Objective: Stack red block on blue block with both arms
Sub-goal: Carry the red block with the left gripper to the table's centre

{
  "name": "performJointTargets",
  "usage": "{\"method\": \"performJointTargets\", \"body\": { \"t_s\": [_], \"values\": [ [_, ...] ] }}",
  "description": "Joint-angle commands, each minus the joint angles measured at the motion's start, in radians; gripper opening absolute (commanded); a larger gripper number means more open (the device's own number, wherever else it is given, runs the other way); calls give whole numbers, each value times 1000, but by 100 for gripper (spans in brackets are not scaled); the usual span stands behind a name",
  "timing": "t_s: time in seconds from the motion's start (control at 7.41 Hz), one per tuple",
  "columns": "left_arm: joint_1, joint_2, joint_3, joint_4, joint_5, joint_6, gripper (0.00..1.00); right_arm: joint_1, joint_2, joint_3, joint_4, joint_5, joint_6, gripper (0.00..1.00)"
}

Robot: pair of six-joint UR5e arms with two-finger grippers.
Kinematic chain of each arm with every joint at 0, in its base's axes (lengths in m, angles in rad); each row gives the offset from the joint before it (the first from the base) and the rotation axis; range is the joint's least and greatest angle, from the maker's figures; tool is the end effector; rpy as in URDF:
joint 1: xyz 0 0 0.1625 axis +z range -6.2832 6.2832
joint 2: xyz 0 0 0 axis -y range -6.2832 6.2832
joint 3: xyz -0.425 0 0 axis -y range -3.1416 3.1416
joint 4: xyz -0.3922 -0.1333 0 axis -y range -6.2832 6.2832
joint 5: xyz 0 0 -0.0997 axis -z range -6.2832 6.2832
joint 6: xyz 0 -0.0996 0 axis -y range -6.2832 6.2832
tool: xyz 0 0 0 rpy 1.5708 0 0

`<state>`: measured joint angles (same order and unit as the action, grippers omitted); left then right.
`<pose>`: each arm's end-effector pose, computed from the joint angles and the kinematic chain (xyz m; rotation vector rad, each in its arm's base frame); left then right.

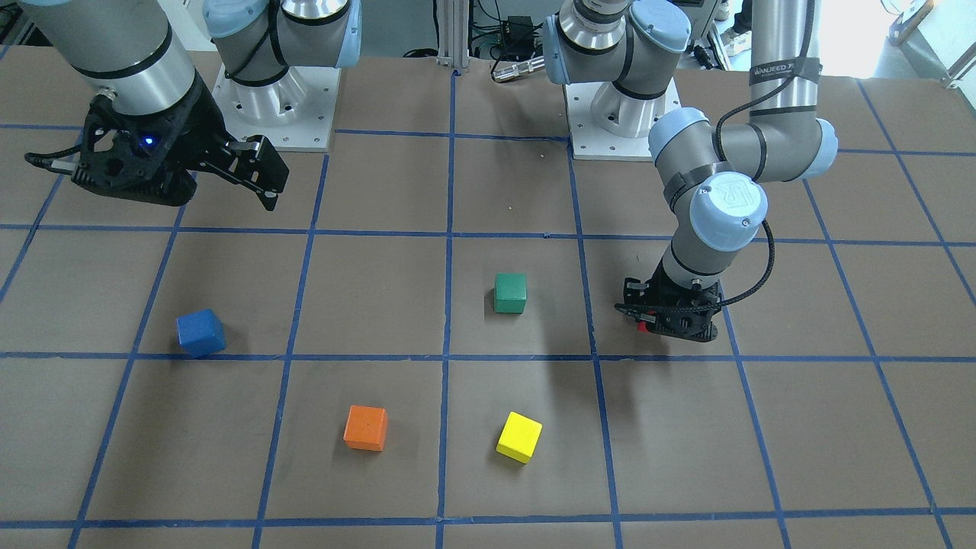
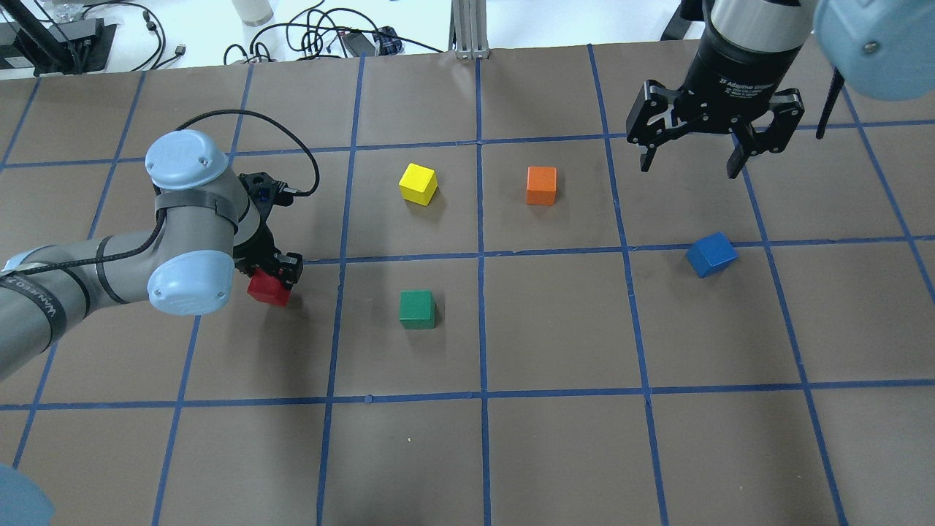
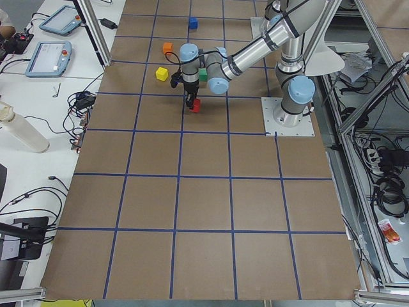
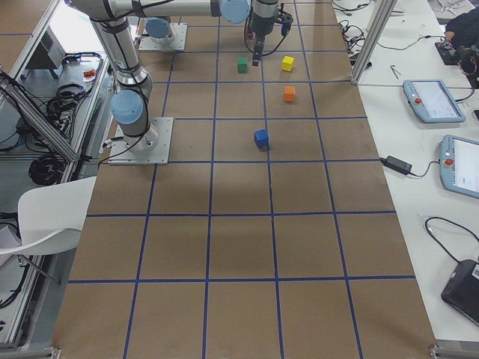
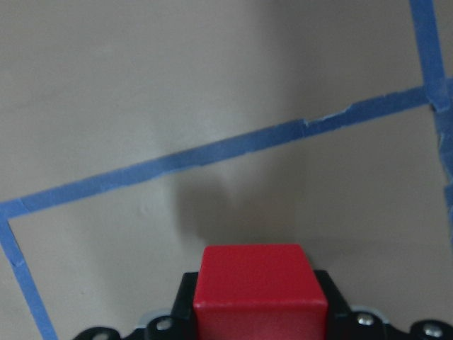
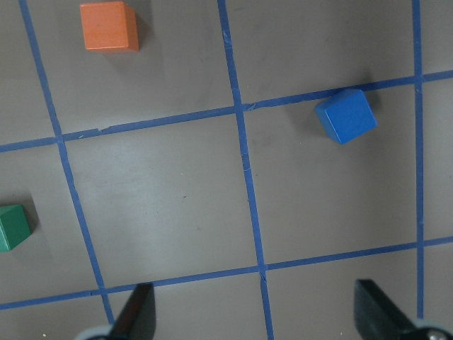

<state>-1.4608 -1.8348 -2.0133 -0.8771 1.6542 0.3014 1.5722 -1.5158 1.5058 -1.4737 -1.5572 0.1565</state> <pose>-0.0685 -0.5183 0.2176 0.2934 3.0481 0.0453 0.1354 -0.5060 0.4829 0.2436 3.1224 0.1377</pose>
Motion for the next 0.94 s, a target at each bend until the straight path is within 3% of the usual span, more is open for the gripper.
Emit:
{"method": "performJointTargets", "body": {
  "t_s": [0.0, 0.27, 0.4, 0.54, 0.81],
  "values": [
    [-158, -38, 185, -97, -39, -296, 19, -3, 2, 2, 0, -3, 3, 100],
    [-258, -107, 353, -169, -181, -399, 19, -6, -1, 4, 0, -4, 3, 100],
    [-367, -144, 414, -161, -179, -418, 21, -6, -1, 2, -2, -3, 2, 100],
    [-436, -171, 419, -163, -133, -471, 21, -6, -1, 1, -3, 0, 8, 100],
    [-487, -218, 398, -146, -136, -597, 21, -11, -1, 4, -52, -3, 5, 100]
  ]
}}
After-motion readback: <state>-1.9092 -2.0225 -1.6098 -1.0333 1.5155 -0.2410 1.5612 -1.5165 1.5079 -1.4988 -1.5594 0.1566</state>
